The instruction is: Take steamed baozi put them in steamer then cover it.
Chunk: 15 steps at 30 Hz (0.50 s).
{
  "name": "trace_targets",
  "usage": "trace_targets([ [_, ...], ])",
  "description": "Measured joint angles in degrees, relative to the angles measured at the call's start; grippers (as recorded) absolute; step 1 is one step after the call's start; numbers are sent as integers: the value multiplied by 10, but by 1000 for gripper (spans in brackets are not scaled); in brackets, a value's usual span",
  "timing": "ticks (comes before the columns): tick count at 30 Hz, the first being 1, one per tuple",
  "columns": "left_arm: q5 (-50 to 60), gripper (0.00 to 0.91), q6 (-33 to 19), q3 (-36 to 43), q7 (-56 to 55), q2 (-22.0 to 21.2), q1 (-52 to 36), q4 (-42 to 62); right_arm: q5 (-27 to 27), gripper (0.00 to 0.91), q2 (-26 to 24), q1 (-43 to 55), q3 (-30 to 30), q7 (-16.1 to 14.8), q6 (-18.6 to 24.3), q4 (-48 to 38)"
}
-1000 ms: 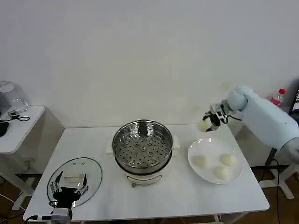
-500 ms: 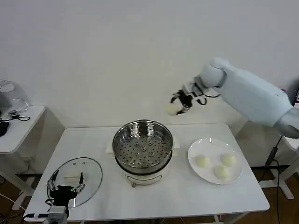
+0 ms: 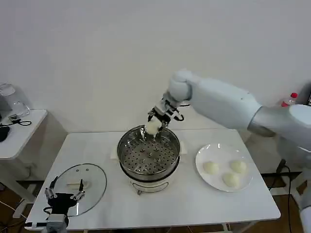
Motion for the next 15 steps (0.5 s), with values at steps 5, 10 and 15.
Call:
trace_targets([
  [5, 0, 907, 0, 0, 0, -4, 0, -1, -30, 655, 21, -17, -1, 12, 35, -28],
  [10, -1, 907, -1, -3, 0, -4, -1, -1, -59, 665, 41, -30, 3, 22, 67, -59],
  [15, -1, 907, -1, -4, 0, -5, -1, 0, -83, 665, 57, -40, 5, 30, 93, -85],
])
